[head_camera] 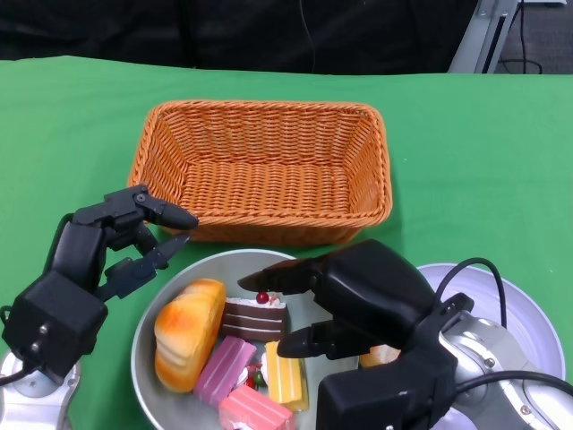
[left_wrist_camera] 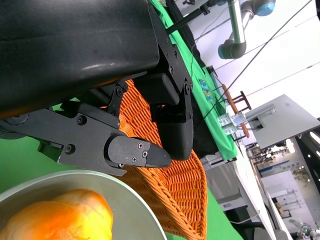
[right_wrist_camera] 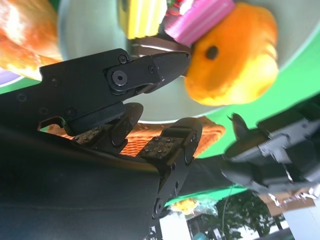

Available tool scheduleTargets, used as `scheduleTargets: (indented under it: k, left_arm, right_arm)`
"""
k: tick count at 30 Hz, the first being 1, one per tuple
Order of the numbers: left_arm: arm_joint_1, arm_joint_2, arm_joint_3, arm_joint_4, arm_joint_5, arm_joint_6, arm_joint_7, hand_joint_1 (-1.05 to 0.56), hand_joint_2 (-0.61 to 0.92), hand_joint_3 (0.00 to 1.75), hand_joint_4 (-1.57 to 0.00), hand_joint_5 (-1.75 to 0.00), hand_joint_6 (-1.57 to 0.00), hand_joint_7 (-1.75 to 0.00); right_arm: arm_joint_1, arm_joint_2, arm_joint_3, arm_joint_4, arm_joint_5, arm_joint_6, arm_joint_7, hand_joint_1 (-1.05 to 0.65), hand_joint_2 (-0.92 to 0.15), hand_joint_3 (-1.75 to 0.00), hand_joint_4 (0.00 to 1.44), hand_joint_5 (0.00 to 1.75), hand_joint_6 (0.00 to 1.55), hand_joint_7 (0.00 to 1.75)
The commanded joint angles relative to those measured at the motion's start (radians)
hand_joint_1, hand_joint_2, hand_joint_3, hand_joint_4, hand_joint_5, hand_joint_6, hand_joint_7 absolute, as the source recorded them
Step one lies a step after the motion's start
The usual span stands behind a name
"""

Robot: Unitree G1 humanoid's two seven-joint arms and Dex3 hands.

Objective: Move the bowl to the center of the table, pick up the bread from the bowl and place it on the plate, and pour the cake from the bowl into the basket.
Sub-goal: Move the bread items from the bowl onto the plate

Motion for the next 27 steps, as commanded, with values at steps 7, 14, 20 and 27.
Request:
scheduleTargets:
  k: [7,14,20,27]
  left_arm:
    - [-0.004,0.038,0.026,0.019,-0.026,0.031,0.003,-0.30,0.92,0.21,-0.68,-1.50,-0.84,-0.92]
    - [-0.021,0.072,0.048,0.044,-0.057,0.049,-0.024,-0.30,0.92,0.20,-0.71,-1.45,-0.84,-0.92]
    - [-0.026,0.154,0.097,0.075,-0.107,0.061,-0.084,-0.24,0.92,0.26,-0.78,-1.29,-0.81,-0.94]
    - [-0.014,0.195,0.136,0.107,-0.122,0.076,-0.081,-0.27,0.92,0.20,-0.88,-1.17,-0.86,-0.91]
  right_arm:
    - [-0.052,0.001,0.014,0.070,-0.067,-0.049,-0.065,-0.65,-0.92,-0.09,0.80,0.01,0.68,0.01]
    - [-0.083,0.015,0.022,0.102,-0.075,-0.064,-0.085,-0.66,-0.92,-0.07,0.81,0.02,0.69,0.01]
    - [-0.144,0.050,0.042,0.154,-0.075,-0.060,-0.090,-0.65,-0.92,-0.07,0.80,0.01,0.67,0.00]
    - [-0.207,0.101,0.073,0.239,-0.107,-0.061,-0.139,-0.69,-0.92,-0.07,0.83,0.02,0.71,0.01]
